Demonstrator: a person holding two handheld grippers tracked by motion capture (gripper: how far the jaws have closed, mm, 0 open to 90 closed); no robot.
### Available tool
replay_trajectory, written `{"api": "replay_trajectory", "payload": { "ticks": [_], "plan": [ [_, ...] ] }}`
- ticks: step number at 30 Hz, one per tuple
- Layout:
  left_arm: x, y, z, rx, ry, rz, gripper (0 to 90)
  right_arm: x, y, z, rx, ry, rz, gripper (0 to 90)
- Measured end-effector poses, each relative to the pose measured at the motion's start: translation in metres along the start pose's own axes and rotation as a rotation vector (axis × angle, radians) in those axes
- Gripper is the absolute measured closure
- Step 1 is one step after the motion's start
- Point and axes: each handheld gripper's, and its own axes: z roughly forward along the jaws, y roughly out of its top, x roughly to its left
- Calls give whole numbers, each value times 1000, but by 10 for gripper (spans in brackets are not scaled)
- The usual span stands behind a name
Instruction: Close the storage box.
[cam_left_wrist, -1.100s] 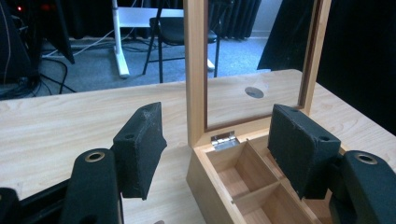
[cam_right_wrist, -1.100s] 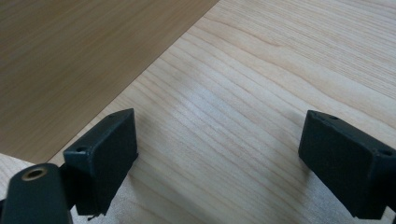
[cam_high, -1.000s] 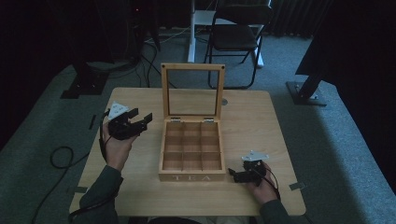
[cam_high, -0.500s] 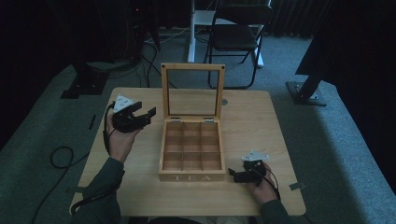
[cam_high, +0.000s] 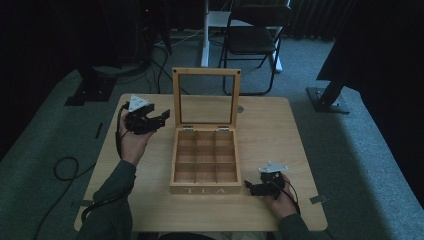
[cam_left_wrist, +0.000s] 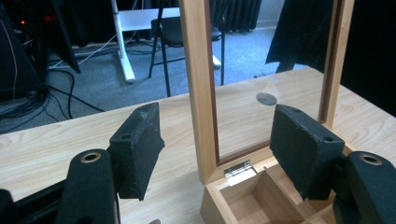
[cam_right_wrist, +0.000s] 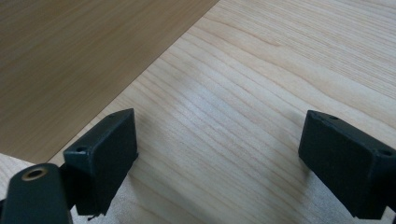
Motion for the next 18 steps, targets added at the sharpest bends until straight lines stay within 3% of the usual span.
{"api": "replay_trajectory", "payload": {
  "ticks": [8,18],
  "plan": [
    [3,5,9,17,23,6,348,0,0,0,0,0,0,112],
    [8,8,21,17,4,14,343,0,0,0,0,0,0,112]
  ]
}}
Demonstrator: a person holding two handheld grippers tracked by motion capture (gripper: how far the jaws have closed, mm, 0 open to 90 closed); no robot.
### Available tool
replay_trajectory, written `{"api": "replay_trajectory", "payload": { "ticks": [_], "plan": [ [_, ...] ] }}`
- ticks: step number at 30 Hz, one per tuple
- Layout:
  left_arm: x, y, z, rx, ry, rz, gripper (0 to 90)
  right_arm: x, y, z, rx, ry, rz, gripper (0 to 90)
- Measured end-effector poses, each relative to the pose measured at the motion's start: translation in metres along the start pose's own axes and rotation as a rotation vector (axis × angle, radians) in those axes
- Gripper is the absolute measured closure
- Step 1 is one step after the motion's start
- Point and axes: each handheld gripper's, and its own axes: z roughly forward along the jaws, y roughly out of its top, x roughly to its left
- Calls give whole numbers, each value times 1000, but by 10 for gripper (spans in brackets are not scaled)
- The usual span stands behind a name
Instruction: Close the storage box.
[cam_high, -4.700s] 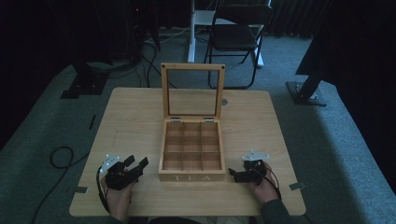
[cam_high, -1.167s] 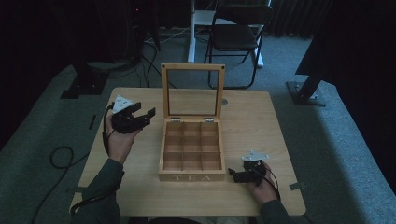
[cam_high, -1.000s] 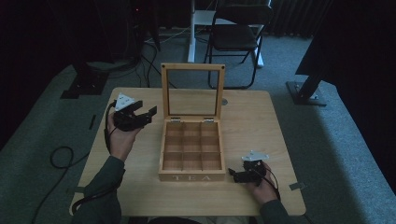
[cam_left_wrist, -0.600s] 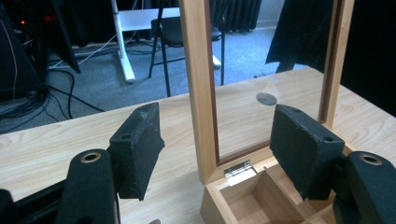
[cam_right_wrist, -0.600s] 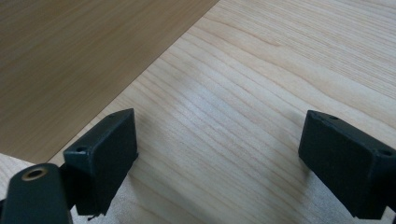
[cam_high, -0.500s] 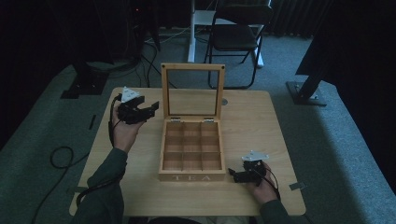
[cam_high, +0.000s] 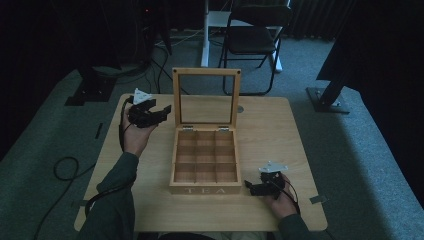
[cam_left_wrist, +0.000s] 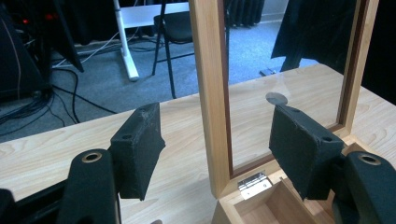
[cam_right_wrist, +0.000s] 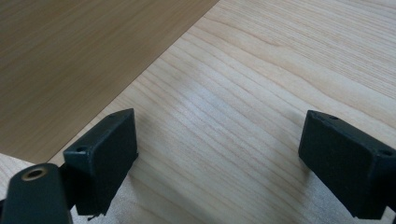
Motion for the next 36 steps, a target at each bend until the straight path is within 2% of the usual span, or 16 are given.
{"api": "replay_trajectory", "payload": {
  "ticks": [20,24,28,32,36],
  "plan": [
    [13,-7,36,46,-18,-56,302,0,0,0,-1,-1,0,112],
    [14,-7,44,60,-13,-53,311,0,0,0,0,-1,2,112],
    [13,-6,50,44,-10,-63,310,0,0,0,0,-1,2,112],
    [10,-2,57,53,-14,-49,312,0,0,0,0,-2,2,112],
    [6,3,64,65,-7,-27,377,0,0,0,0,-2,3,112]
  ]
}}
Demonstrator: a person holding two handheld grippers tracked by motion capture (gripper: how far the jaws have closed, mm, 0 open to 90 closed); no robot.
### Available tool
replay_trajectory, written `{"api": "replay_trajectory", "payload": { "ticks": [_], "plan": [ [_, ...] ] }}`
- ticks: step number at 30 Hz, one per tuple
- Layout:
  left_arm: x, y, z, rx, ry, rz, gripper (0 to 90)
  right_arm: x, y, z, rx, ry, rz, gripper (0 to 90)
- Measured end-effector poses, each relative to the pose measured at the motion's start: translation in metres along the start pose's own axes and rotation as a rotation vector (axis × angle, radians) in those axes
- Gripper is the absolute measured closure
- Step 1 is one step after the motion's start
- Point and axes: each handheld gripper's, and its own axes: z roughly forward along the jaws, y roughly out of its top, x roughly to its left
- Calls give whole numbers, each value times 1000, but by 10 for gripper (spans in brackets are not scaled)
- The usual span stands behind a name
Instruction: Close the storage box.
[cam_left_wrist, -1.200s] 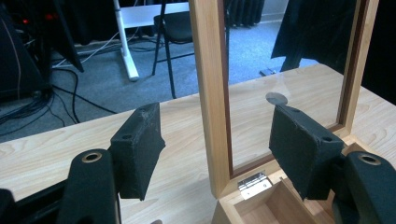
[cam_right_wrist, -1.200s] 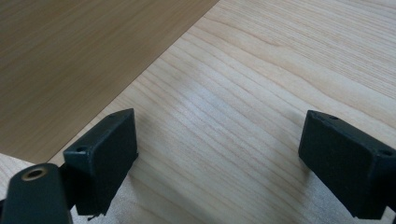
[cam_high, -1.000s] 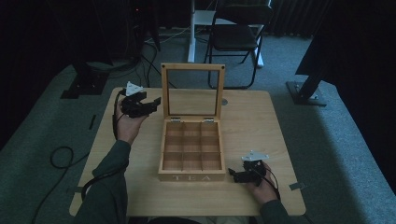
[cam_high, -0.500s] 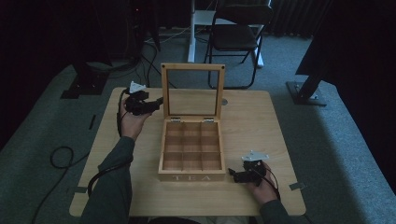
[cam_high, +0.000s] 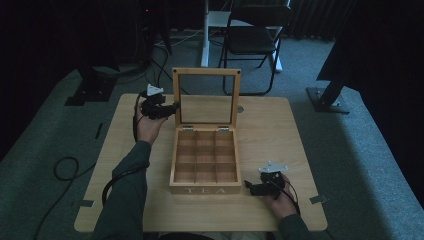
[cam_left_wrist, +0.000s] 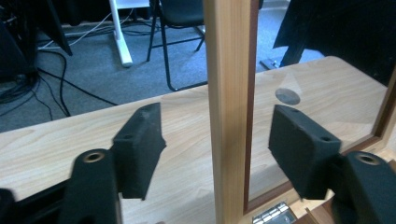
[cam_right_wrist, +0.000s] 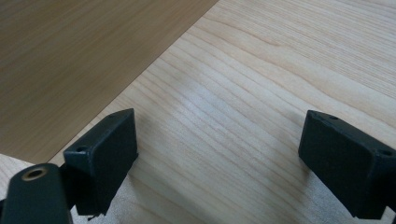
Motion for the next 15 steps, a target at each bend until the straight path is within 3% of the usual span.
{"api": "replay_trajectory", "payload": {
  "ticks": [5,9,15],
  "plan": [
    [-3,5,8,15,12,-1,453,0,0,0,1,-1,1,113],
    [-1,8,15,9,0,-40,473,0,0,0,0,-1,1,113],
    [-6,14,21,-3,-28,-37,511,0,0,0,0,-1,2,112]
  ]
}}
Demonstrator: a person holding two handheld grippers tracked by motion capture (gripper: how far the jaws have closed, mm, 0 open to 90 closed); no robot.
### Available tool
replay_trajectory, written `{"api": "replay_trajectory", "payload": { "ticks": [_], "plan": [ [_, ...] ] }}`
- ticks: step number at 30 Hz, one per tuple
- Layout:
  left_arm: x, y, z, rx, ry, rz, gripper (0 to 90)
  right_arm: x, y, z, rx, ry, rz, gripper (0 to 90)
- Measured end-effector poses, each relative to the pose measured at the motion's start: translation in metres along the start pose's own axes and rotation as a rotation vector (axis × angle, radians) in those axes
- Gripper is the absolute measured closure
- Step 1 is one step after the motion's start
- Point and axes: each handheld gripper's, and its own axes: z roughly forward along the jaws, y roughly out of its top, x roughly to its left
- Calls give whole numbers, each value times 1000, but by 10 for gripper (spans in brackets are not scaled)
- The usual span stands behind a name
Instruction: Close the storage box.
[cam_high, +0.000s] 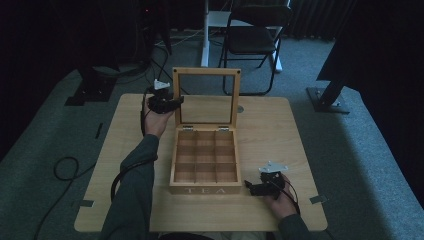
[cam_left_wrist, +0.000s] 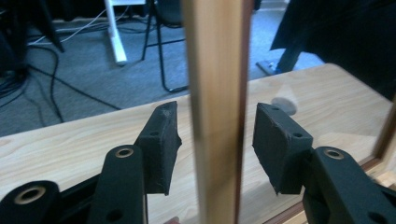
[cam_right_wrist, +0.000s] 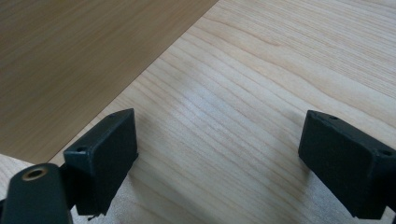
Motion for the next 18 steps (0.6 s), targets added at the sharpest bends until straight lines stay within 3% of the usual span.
{"api": "replay_trajectory", "payload": {
  "ticks": [14,18],
  "plan": [
    [3,2,5,-22,-65,-19,482,0,0,0,1,0,-1,113],
    [2,1,5,-26,-66,-20,479,0,0,0,0,0,-1,113]
  ]
}}
